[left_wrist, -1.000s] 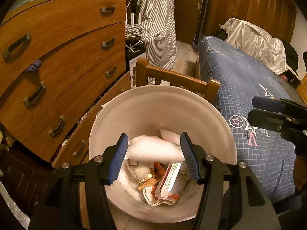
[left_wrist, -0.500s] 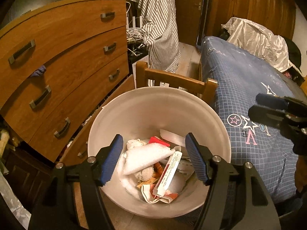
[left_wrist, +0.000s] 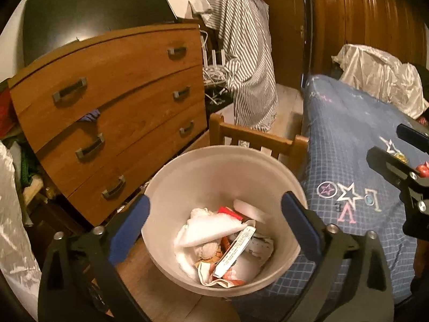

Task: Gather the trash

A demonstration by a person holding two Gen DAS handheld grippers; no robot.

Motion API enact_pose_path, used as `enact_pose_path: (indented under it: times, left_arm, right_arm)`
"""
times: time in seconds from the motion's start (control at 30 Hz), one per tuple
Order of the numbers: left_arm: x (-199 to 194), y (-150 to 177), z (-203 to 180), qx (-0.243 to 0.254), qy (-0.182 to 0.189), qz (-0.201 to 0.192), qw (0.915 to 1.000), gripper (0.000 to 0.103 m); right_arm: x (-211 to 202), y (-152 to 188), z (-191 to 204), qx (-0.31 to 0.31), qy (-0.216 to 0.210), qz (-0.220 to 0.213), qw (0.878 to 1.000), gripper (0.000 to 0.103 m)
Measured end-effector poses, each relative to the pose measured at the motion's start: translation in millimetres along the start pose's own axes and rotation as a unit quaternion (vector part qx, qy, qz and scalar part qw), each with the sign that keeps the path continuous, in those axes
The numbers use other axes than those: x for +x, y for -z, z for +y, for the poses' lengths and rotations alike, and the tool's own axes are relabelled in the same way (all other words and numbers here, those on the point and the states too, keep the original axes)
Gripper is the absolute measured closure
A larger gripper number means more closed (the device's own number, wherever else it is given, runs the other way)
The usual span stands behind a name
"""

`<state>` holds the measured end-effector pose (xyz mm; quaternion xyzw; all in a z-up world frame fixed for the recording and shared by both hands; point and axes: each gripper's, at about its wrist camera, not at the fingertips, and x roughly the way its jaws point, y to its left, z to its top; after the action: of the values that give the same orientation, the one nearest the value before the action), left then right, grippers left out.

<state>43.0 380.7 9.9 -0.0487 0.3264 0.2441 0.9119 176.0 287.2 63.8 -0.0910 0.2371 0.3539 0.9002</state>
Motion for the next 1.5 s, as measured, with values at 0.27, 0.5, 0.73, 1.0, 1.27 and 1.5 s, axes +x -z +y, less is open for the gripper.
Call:
enact_pose_path:
  times: [0.27,0.5,0.73,1.0,1.27,1.5]
  left_arm:
    - [-13,12,-16,0.008,-0.001,0.003,1.0,0.006]
    - [-24,17,-19,-0.018,-0.001,-0.011,0.9998,0.006]
    - [-25,24,-20,-0.051,-0.01,-0.04,0.9978,0.006]
    - [-28,26,-23,-0.051,-0.017,-0.053,0.9971,0.006]
    - [-18,20,-27,-0.034,-0.025,-0.005,0.9991,0.006]
    - [1,5,-28,-0.004,-0.022,0.085,0.9961,0.006]
  right_arm:
    - [-33,10,-4,-0.019,0.022,-0.009,1.0,0.005]
    - [-47,22,0,-0.02,-0.009,0.016,1.0,0.005]
    - [-53,29,0,-0.019,-0.004,0.028,0.999,0.005]
    - [-51,33,-9,-0.006,0.007,0.027,1.0,0.005]
    - [-43,37,-12,0.007,0.017,0.038,0.999,0.005]
    - [-28,33,-21,0.042,0.011,0.088,0.995,0.005]
